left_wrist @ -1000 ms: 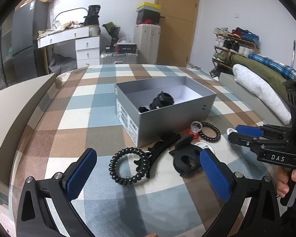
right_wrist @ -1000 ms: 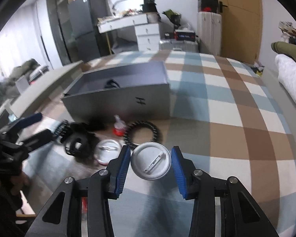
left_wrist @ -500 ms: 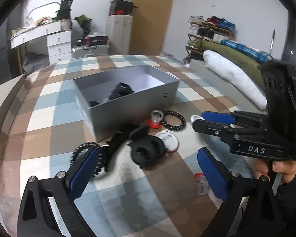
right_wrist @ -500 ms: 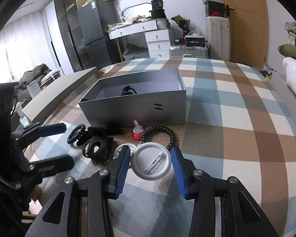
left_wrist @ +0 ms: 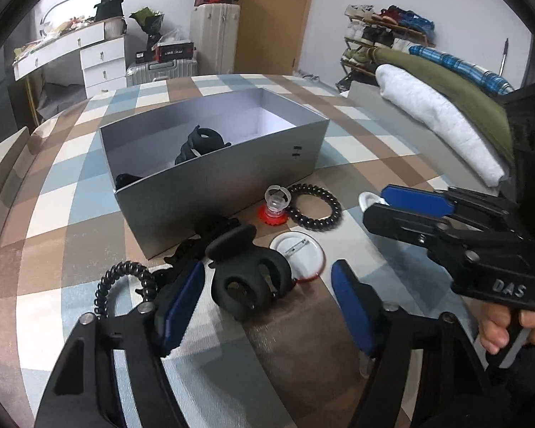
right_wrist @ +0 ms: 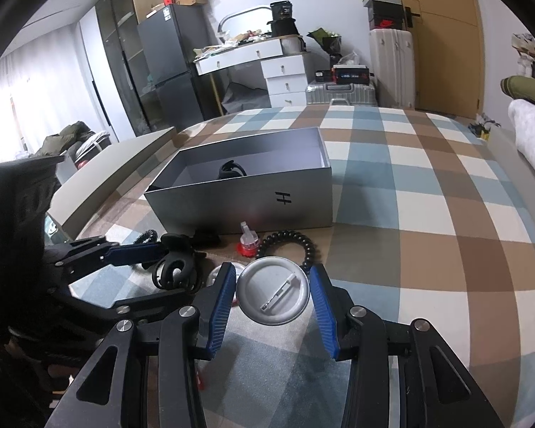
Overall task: Organize jewelry
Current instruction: 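Grasp a black claw clip with the left tool while the right tool holds the badge, then carry the badge and the claw clip over the grey box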
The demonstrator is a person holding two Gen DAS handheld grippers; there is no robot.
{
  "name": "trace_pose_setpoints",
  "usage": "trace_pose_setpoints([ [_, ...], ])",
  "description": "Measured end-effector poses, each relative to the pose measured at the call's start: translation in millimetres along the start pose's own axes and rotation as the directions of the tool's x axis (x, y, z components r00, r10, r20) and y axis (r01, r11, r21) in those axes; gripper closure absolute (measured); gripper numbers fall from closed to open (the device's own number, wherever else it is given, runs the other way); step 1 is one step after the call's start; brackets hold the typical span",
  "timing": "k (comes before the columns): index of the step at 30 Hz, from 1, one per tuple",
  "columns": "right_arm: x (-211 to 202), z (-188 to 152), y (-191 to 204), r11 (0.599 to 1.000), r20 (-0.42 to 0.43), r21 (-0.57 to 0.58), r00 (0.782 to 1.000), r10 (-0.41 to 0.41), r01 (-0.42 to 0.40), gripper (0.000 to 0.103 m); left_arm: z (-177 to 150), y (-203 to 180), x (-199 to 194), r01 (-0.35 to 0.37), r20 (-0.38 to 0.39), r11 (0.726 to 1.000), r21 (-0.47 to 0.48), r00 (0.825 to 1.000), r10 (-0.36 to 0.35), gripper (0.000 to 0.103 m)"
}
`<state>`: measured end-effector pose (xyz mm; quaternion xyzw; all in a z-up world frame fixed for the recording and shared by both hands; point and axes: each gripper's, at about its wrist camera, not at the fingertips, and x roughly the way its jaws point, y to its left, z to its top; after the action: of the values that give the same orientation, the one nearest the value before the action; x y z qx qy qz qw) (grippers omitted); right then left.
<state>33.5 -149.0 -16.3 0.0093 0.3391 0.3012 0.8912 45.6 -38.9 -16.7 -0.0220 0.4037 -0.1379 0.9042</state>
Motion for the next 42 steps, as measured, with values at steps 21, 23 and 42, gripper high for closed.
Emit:
trace_pose_setpoints([
  [21, -12.0, 4.2, 5.8, 0.999, 0.07, -0.012, 0.997, 0.036, -0.035, 0.061, 11.7, 6.1, -35.0, -0.044, 0.183, 0.999, -0.008, 0.982, 0.044, 0.061],
  [23, -15.1, 7.7, 6.6, 0.999, 0.093, -0.013, 0.995, 0.044, -0.043, 0.061, 16.2, 8.9, -39.6, -0.05, 0.205, 0.999, -0.012, 0.977, 0.051, 0.061],
  [42, 26.9, 61.6, 3.2, 0.982, 0.098, 0.113, 0.985, 0.141, -0.152, 0.061, 50.0, 42.3, -19.2, -0.105, 0.209, 0.992, -0.069, 0.971, 0.118, 0.061],
])
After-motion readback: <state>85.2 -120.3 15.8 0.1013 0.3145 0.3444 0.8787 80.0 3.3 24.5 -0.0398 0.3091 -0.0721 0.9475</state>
